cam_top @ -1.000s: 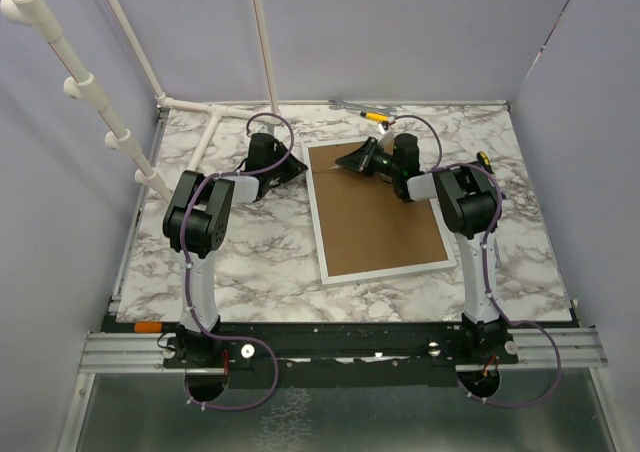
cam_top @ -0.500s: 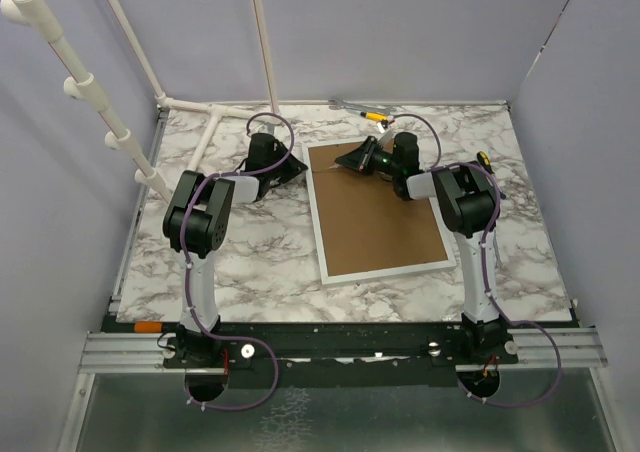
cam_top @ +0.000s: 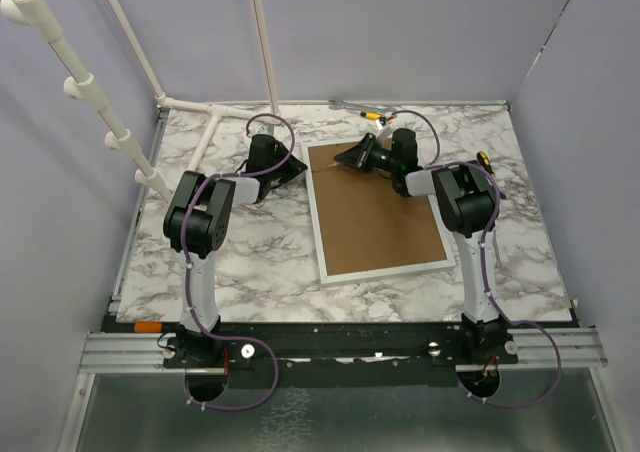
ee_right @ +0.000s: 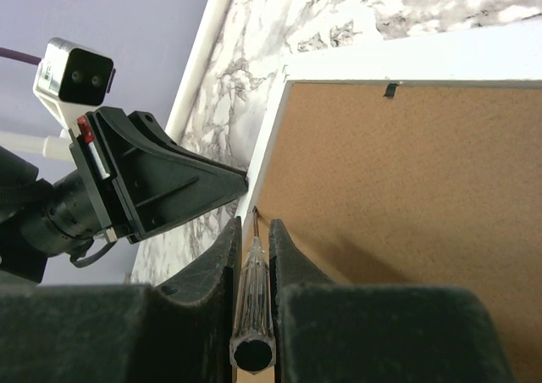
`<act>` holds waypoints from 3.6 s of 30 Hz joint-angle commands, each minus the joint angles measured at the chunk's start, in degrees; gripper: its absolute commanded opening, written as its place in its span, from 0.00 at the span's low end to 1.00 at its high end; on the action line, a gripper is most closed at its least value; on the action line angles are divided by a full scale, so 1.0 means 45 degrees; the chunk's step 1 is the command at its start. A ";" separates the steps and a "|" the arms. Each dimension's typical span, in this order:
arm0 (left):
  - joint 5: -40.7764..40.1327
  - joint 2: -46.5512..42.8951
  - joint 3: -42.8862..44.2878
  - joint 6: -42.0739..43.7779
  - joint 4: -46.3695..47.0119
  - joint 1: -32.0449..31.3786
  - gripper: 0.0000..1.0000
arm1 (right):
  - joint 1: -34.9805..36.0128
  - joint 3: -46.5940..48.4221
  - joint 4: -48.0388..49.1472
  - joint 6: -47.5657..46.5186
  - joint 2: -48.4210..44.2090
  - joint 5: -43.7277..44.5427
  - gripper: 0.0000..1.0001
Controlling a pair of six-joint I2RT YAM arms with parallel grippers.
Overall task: Take the photo out of the frame
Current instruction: Release the photo frame item from the photo frame.
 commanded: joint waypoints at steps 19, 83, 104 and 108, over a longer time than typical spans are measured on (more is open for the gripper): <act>0.1151 -0.0406 -0.1289 -0.0379 0.0214 -0.0959 0.13 | 0.1814 0.1222 -0.2960 -0.2500 -0.0894 0.0581 0.01; 0.2702 -0.0936 -0.3640 -0.1284 0.3782 -0.0311 0.14 | 0.5739 0.5112 -1.0770 -0.9465 -0.1923 0.6799 0.01; 0.3012 -0.0719 -0.3622 -0.0441 0.3967 -0.0133 0.13 | 0.6267 0.4879 -1.0136 -0.9352 -0.1907 0.6310 0.00; 0.3094 -0.0616 -0.3629 -0.0384 0.4066 -0.0122 0.13 | 0.6426 0.4881 -1.0136 -0.9475 -0.1856 0.6562 0.01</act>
